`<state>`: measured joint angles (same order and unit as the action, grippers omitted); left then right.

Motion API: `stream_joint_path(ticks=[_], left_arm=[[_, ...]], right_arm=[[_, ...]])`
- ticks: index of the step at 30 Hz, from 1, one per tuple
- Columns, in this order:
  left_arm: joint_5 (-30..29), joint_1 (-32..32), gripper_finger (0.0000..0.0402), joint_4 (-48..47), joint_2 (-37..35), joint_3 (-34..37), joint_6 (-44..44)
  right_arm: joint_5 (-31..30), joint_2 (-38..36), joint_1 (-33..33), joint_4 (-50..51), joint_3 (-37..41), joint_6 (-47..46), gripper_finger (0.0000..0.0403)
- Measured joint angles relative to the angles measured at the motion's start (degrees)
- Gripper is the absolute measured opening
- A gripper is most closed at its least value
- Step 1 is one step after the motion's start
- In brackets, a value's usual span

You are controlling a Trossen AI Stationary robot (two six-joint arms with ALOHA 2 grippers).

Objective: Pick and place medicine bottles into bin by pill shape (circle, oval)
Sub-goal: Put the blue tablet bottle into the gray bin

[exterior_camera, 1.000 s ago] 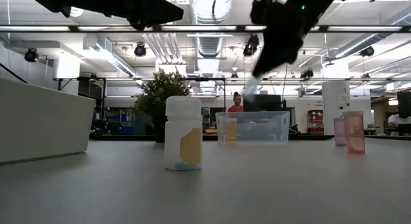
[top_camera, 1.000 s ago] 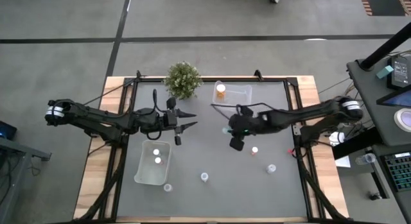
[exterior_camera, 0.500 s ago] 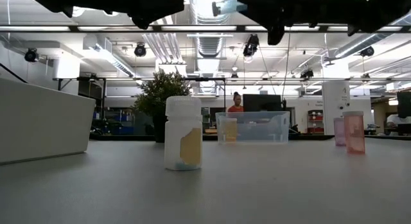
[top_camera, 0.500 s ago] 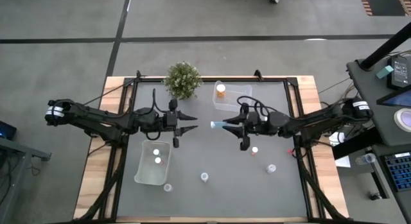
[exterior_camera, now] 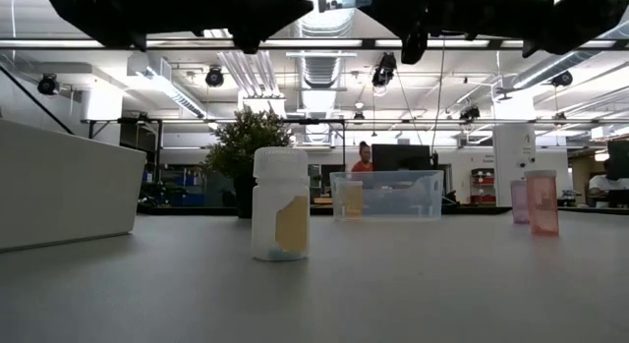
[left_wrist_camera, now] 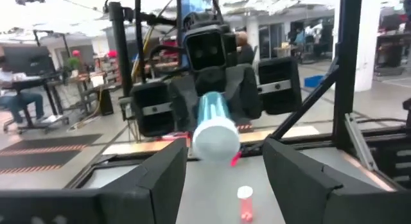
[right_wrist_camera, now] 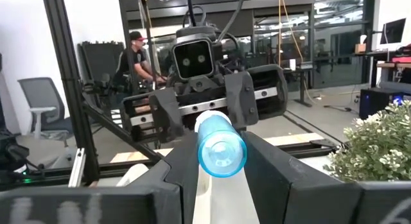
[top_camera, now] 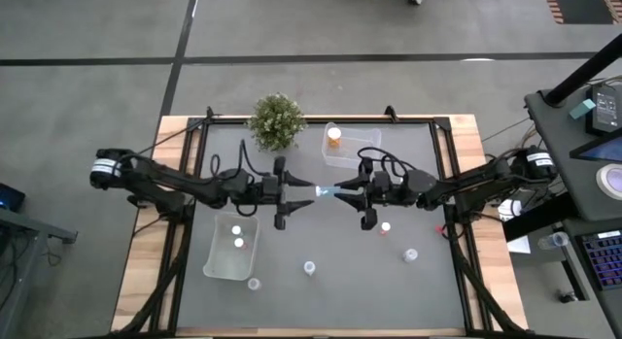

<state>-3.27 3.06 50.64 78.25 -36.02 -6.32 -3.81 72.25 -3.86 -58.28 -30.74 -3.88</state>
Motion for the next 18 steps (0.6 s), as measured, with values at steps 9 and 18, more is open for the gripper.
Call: stream_joint_path(ticks=[9,18], left_arm=[[0.0,-0.1,0.0192,7.5,6.4,-2.6,0.0],[0.1,-0.1,0.0191,8.4,7.1,-2.5,-0.5]], right_arm=[[1.0,0.0,0.0,-0.1,0.0,-0.1,0.0104],[1.0,0.0,0.0,0.1,0.0,-0.1,0.0104]])
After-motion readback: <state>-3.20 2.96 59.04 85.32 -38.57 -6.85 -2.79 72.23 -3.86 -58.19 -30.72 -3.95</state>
